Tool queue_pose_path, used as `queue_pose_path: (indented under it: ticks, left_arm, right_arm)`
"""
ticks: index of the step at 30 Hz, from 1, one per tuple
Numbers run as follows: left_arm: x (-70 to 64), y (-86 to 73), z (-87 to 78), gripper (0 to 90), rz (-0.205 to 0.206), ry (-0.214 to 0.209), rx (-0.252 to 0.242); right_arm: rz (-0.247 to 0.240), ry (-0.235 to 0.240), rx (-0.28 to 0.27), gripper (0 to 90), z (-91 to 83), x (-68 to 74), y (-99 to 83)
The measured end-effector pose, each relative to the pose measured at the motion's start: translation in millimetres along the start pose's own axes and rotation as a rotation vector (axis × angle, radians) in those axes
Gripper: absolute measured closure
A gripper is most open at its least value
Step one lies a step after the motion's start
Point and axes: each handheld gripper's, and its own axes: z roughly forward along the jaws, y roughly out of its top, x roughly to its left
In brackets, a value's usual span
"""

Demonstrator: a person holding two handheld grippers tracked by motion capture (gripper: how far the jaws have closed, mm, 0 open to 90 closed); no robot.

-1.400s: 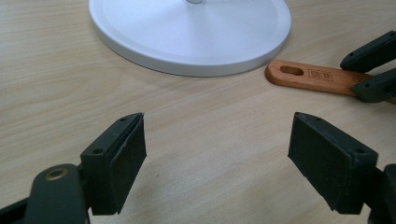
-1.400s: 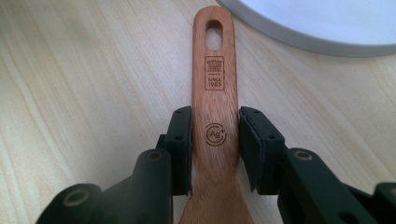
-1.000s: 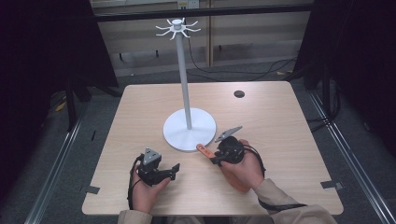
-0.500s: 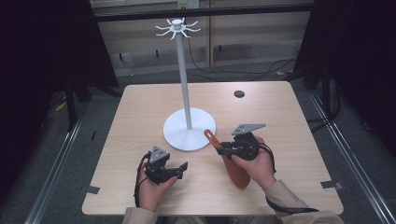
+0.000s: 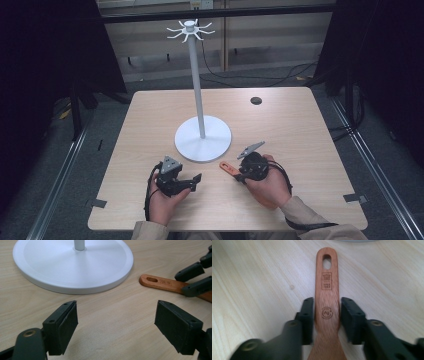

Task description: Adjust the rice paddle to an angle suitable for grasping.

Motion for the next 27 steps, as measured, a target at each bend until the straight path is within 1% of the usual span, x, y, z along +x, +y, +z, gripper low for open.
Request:
queue_pose_path:
  ticks: [1, 3, 4, 5, 6, 7, 8, 10, 11, 12, 13, 14, 16, 17, 18, 19, 20, 23, 24, 25, 27]
  left_arm:
    - [-0.1, 0.2, -0.1, 18.5, -0.001, -0.005, -0.004]
    - [0.1, 0.1, -0.5, 18.5, -0.001, 0.001, 0.000]
    - [0.8, -0.5, -0.2, 18.5, -0.006, -0.002, -0.004]
    - [1.3, -0.8, -0.2, 18.5, -0.006, -0.002, -0.003]
    - [2.0, -1.1, -0.3, 18.5, -0.006, -0.001, -0.001]
    - [2.5, -1.4, -0.2, 18.5, -0.007, 0.000, 0.000]
    - [3.0, -1.6, -0.1, 18.5, -0.007, -0.003, 0.002]
    - [2.4, -1.9, 0.3, 18.5, -0.012, -0.004, -0.001]
    - [2.1, -1.7, -0.2, 18.4, -0.006, -0.006, 0.003]
    - [1.6, -1.4, -0.2, 18.4, -0.003, -0.004, 0.002]
    - [0.9, -1.1, -0.2, 18.4, -0.002, -0.004, -0.004]
    - [0.5, -0.9, -0.4, 18.3, -0.005, -0.008, -0.006]
    - [0.7, -0.8, 0.0, 18.2, -0.005, -0.017, -0.006]
    - [0.8, -0.9, 0.4, 18.1, -0.006, -0.019, -0.005]
    - [0.2, -0.9, 1.4, 18.1, -0.012, -0.017, -0.009]
    - [-0.3, -0.6, 2.1, 18.0, -0.016, -0.025, -0.009]
    - [-1.2, 0.1, 2.4, 18.0, -0.016, -0.028, -0.008]
    - [-5.1, 2.9, 3.0, 18.0, -0.009, -0.040, -0.018]
    - [-6.2, 3.5, 3.3, 18.0, -0.014, -0.050, -0.026]
    - [-7.5, 4.5, 2.9, 18.0, -0.008, -0.060, -0.030]
    - [-11.1, 6.9, 2.5, 18.0, -0.010, -0.082, -0.046]
  right_arm:
    - [0.012, 0.000, 0.004, 57.0, 1.5, 1.3, 1.9]
    - [-0.011, -0.015, 0.001, 55.9, 5.2, 2.0, 6.7]
    - [-0.009, -0.021, -0.005, 54.6, 7.5, 2.7, 9.1]
    - [-0.015, -0.022, -0.006, 56.8, 10.1, 3.6, 12.0]
    - [-0.039, -0.043, -0.007, 62.3, 11.7, 4.8, 13.8]
    - [-0.042, -0.035, -0.008, 65.9, 13.1, 6.1, 16.2]
    - [-0.052, -0.030, -0.003, 66.3, 13.9, 5.3, 18.2]
    - [-0.020, -0.042, 0.019, 66.7, 14.0, 7.7, 21.4]
    - [-0.018, -0.042, 0.017, 66.8, 14.0, 7.5, 21.4]
    - [0.005, -0.034, 0.004, 66.8, 13.5, 5.7, 19.8]
    - [0.011, -0.034, -0.007, 66.9, 12.8, 4.4, 18.4]
    - [0.016, -0.039, -0.036, 66.9, 10.2, 4.0, 16.2]
    - [0.044, -0.024, -0.109, 66.9, 1.1, 2.4, 13.5]
    - [0.052, -0.022, -0.155, 66.9, -6.4, 0.9, 13.0]
    - [0.062, -0.021, -0.181, 66.9, -11.6, -0.1, 13.3]
    - [0.079, -0.013, -0.218, 66.9, -18.5, -1.3, 13.6]
    - [0.082, -0.016, -0.252, 66.9, -25.5, -3.2, 14.0]
    - [0.097, -0.003, -0.344, 66.9, -43.3, -6.1, 14.1]
    - [0.108, 0.005, -0.387, 66.9, -48.9, -6.5, 13.1]
    - [0.114, 0.012, -0.408, 66.9, -52.0, -6.9, 12.0]
    - [0.126, 0.031, -0.468, 66.9, -59.1, -6.7, 9.7]
